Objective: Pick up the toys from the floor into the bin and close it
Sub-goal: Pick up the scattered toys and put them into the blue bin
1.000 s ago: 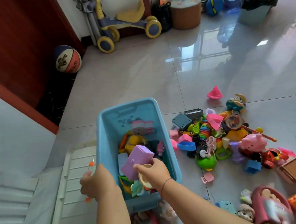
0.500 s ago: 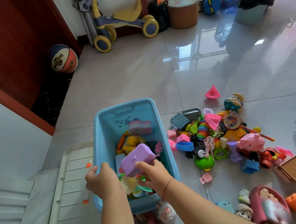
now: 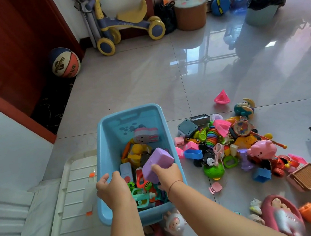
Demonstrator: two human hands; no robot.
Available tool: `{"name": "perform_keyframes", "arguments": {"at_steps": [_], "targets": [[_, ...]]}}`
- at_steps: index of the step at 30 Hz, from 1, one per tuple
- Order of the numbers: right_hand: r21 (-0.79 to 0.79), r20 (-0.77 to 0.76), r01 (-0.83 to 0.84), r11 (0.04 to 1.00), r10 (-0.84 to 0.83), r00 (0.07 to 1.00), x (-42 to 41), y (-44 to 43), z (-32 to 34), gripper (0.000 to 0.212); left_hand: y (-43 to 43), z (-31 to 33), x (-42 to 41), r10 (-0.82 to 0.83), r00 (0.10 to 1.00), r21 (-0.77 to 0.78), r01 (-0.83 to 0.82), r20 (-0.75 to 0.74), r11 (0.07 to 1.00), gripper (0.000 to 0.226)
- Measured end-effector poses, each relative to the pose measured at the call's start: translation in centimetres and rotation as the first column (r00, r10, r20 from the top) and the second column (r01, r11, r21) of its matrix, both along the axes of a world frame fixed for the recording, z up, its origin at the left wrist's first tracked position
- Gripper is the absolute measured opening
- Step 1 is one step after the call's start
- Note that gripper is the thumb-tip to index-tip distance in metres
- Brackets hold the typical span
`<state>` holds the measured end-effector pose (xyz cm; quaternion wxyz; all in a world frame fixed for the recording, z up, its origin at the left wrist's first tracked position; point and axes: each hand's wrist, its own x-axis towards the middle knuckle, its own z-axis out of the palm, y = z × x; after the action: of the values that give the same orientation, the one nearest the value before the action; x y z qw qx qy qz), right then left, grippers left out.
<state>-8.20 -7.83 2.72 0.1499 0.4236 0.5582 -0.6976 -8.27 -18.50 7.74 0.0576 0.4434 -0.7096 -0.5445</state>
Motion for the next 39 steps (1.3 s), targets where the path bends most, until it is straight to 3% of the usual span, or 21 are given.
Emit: {"name": "perform_keyframes", "arguments": {"at_steps": [2, 9, 13, 16, 21, 24, 27, 30, 34, 39], "targets": [[-0.146, -0.048, 0.1, 0.984, -0.108, 0.993, -1.3, -0.1, 0.5, 0.047, 0.3, 0.0, 0.1, -0.013, 1.0, 0.014, 0.013, -0.007, 1.0, 0.034], [-0.11, -0.179, 0.05, 0.993, -0.07, 0.981, -1.8, 1.0, 1.3, 0.031, 1.2, -0.6, 0.3, -0.056, 0.998, 0.012, 0.057, -0.011, 0.998, 0.029], [-0.05, -0.277, 0.104, 0.993, -0.114, 0.954, 0.8, 3.6, 1.0, 0.023, 4.4, -0.9, 0.8, -0.211, 0.977, 0.011, 0.211, -0.014, 0.977, 0.028], [0.139, -0.322, 0.202, 0.969, -0.149, 0.935, 2.7, 7.2, 0.5, 0.016, 7.9, -1.6, 1.6, -0.38, 0.925, 0.008, 0.38, -0.008, 0.925, 0.022], [0.48, -0.188, 0.21, 0.852, -0.134, 0.973, 5.2, 15.0, -2.6, 0.012, 15.0, -3.1, 3.9, -0.677, 0.731, -0.076, 0.673, -0.082, 0.736, 0.019], [0.673, -0.084, 0.132, 0.727, -0.103, 0.991, 5.9, 19.7, -4.9, 0.036, 18.4, -5.1, 4.0, -0.803, 0.591, -0.082, 0.799, -0.077, 0.596, 0.021], [0.864, 0.045, 0.009, 0.503, -0.095, 0.994, 5.6, 24.2, -6.8, 0.064, 20.7, -8.9, 2.6, -0.873, 0.484, -0.112, 0.872, 0.058, 0.476, 0.03], [0.911, 0.211, -0.191, 0.365, -0.014, 0.977, 5.0, 28.3, -8.1, 0.082, 22.9, -12.1, 0.8, -0.902, 0.379, -0.127, 0.924, 0.205, 0.36, 0.051], [0.866, 0.346, -0.352, 0.355, 0.083, 0.935, 4.4, 30.4, -10.4, 0.095, 25.3, -15.4, -1.5, -0.886, 0.345, -0.096, 0.939, 0.311, 0.332, 0.067], [0.885, 0.232, -0.221, 0.411, 0.022, 0.972, 4.5, 30.4, -12.4, 0.082, 27.2, -18.1, -3.1, -0.86, 0.255, -0.077, 0.966, 0.443, 0.247, 0.067]]}}
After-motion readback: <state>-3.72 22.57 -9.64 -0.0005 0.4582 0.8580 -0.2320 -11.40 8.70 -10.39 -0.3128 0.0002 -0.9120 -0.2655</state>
